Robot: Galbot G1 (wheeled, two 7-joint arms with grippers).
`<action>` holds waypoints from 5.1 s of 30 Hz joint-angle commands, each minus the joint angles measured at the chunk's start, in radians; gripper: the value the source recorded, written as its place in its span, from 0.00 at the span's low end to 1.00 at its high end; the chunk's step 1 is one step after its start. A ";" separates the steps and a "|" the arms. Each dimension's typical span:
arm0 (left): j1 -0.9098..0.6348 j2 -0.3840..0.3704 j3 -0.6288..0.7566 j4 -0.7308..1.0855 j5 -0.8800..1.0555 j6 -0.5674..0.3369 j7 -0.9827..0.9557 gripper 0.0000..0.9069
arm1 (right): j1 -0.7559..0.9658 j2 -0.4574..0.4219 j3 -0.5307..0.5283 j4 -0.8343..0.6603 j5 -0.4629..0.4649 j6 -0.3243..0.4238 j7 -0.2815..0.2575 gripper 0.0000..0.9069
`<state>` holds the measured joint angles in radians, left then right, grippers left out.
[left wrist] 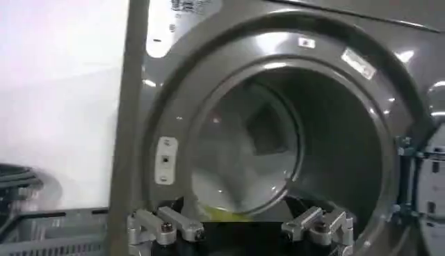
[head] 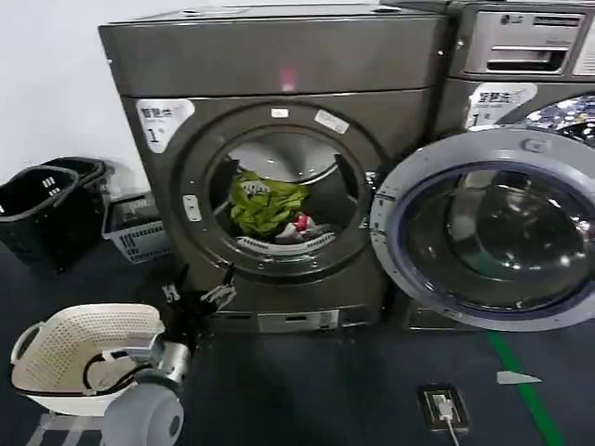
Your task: Grasp the clothes from the dryer.
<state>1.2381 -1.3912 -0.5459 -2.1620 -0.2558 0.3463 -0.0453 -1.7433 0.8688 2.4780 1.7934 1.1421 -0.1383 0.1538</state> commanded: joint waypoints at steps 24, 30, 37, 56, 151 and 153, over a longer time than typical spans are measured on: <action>-0.002 -0.009 0.011 -0.014 -0.001 0.001 0.006 1.00 | -0.014 -0.026 0.009 -0.044 -0.124 -0.031 -0.004 1.00; -0.008 -0.010 0.018 -0.022 -0.001 0.003 0.007 1.00 | -0.026 -0.016 0.019 -0.036 -0.148 -0.036 -0.022 1.00; -0.010 -0.009 0.031 -0.028 -0.001 -0.003 0.013 1.00 | -0.034 -0.005 0.022 -0.018 -0.156 -0.030 -0.040 1.00; -0.039 -0.005 0.016 -0.013 -0.005 0.002 0.010 1.00 | -0.049 0.000 0.035 -0.002 -0.194 -0.013 -0.059 1.00; -1.223 0.082 0.550 1.590 0.476 -0.286 0.958 1.00 | -0.077 0.016 0.118 -0.055 -0.278 0.013 -0.056 1.00; -1.250 0.079 0.572 1.614 0.569 -0.318 0.972 1.00 | -0.078 0.018 0.120 -0.053 -0.277 0.014 -0.056 1.00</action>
<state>0.0916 -1.3209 -0.0994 -0.6923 0.0347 0.1860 0.7054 -1.8197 0.8860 2.5948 1.7415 0.8618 -0.1254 0.0975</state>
